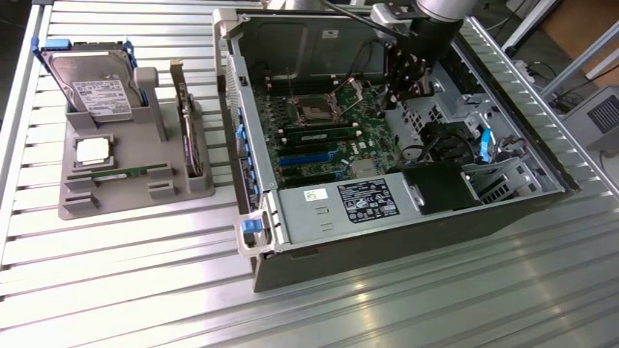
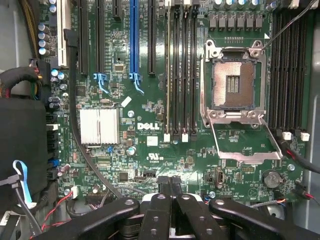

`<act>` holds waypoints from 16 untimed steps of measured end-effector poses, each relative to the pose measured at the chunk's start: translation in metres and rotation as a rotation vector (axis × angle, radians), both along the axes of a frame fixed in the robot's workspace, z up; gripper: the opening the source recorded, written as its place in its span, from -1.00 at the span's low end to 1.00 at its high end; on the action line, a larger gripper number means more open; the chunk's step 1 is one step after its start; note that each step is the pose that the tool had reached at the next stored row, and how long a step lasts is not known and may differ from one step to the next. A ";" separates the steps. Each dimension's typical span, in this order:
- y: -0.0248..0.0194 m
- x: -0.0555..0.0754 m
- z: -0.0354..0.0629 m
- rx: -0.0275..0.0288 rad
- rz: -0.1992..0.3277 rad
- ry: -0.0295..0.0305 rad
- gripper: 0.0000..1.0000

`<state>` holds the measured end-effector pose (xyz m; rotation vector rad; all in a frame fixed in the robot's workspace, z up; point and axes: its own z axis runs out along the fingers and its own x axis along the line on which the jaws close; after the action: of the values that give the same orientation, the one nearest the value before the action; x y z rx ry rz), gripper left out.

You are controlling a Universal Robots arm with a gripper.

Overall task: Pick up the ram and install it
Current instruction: 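Insert the ram into the slot, then press down the ram until it locks into place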

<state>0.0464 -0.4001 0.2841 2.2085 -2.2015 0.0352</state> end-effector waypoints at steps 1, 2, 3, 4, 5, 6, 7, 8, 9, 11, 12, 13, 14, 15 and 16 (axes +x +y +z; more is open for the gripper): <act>0.0014 -0.002 0.0028 -0.0003 0.000 -0.0008 -0.80; 0.0016 -0.006 0.0030 -0.0003 0.000 -0.0009 -0.80; 0.0017 -0.013 0.0031 -0.0003 0.000 -0.0010 -0.80; 0.0017 -0.015 0.0031 -0.0003 0.000 -0.0010 -0.80; 0.0018 -0.015 0.0031 -0.0003 0.000 -0.0010 -0.80; 0.0018 -0.015 0.0031 -0.0003 0.000 -0.0010 -0.80; 0.0018 -0.015 0.0031 -0.0003 0.000 -0.0010 -0.80; 0.0018 -0.015 0.0031 -0.0003 0.000 -0.0010 -0.80; 0.0018 -0.015 0.0031 -0.0003 0.000 -0.0010 -0.80; 0.0018 -0.015 0.0030 -0.0003 0.000 -0.0010 -0.80; 0.0018 -0.015 0.0030 -0.0003 0.000 -0.0010 -0.80; 0.0018 -0.015 0.0030 -0.0003 0.000 -0.0010 -0.80; 0.0018 -0.016 0.0030 -0.0003 0.000 -0.0009 -0.80; 0.0018 -0.019 0.0026 0.0000 0.000 -0.0010 -0.80; 0.0018 -0.025 0.0020 -0.0003 0.000 -0.0009 -0.80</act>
<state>0.0211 -0.3983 0.2861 2.2088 -2.2018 0.0367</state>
